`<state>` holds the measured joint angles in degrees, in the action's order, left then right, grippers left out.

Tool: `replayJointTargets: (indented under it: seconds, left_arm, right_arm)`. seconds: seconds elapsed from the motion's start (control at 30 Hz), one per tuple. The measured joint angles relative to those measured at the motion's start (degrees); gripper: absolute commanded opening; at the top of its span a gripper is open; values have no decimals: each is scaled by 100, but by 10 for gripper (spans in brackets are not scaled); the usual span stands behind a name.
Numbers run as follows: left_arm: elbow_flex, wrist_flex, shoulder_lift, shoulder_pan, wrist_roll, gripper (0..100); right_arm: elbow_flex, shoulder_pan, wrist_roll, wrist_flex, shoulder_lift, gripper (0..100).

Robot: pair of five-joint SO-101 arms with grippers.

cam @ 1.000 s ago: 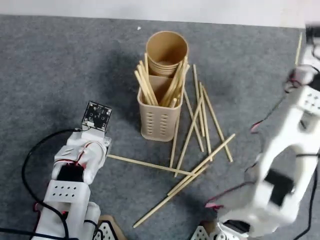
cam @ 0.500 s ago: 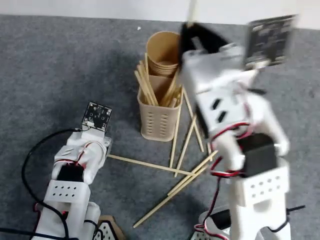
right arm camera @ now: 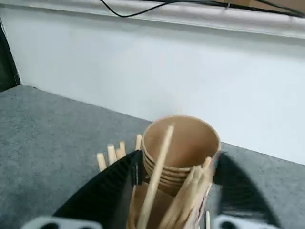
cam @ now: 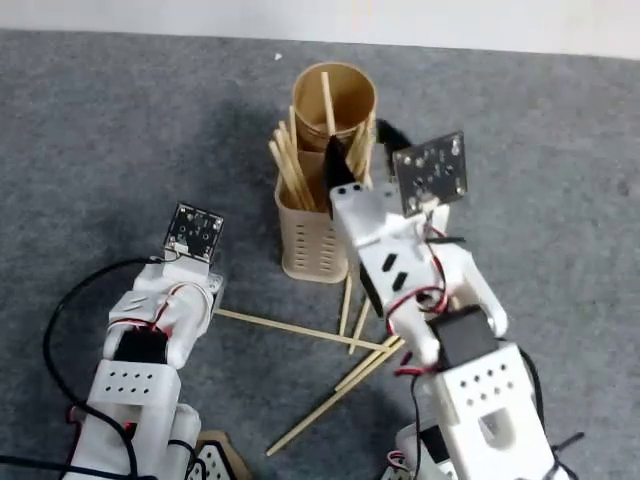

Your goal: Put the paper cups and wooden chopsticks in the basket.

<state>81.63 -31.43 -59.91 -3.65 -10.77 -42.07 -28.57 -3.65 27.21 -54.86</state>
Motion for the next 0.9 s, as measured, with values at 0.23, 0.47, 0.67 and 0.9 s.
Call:
replayJointTargets:
  seconds: [0.23,0.47,0.67,0.9]
  left_arm:
    - [0,0,0,0,0,147]
    - [0,0,0,0,0,146]
    - [-1055,-1626,0,-9,-35,146]
    - [-3235,-4923,0,0,-1512,150]
  right_arm:
    - [220,378,-79,440,-308,46]
    - [53,1565,-967,2681,-325,46]
    - [-1371,2936,-1011,3560,-316,44]
    - [-3385,3771,-1108,2901,-1864,44]
